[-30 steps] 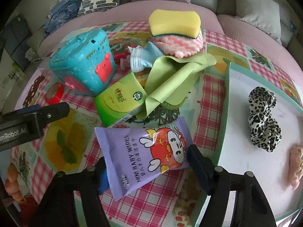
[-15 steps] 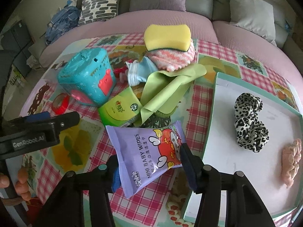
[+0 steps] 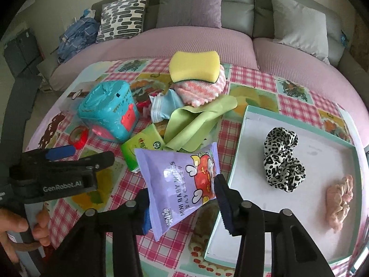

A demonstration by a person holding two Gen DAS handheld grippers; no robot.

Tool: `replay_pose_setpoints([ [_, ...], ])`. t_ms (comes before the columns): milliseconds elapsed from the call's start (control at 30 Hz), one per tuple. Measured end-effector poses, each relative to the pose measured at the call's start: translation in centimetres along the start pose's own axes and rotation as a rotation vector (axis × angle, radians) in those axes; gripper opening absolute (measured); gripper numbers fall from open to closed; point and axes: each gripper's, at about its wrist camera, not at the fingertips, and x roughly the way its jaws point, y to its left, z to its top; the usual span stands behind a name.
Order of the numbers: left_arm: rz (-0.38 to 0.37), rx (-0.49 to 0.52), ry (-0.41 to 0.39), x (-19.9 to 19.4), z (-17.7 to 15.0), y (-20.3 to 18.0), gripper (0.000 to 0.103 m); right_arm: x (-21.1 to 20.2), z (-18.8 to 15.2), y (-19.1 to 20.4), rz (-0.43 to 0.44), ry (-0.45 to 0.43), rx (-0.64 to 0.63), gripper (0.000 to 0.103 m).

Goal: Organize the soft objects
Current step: 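Grasp the purple wipes pouch with the right tool, then grasp the green tissue pack with the left tool while the right tool holds the pouch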

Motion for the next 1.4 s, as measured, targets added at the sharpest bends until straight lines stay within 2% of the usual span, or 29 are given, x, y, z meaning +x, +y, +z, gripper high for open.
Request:
replay_pose_setpoints([
  [233, -0.006, 0.017, 0.004, 0.2, -0.1, -1.3, 0.094, -1.0, -0.1, -1.3, 0.017, -0.028, 0.045, 0.031],
  [733, -0.018, 0.11, 0.006, 1.3, 0.5, -4.0, 0.094, -4.6, 0.0, -3.9, 0.023, -0.12, 0.108, 0.031],
  [1100, 0.025, 0.191, 0.006, 2.9, 1.0, -6.2, 0.094, -4.9, -0.4, -6.6, -0.003, -0.119, 0.171, 0.031],
  [1400, 0.018, 0.229, -0.012, 3.5, 1.4, -7.2, 0.094, -4.7, -0.5, -6.8, -0.002, -0.11, 0.168, 0.031],
])
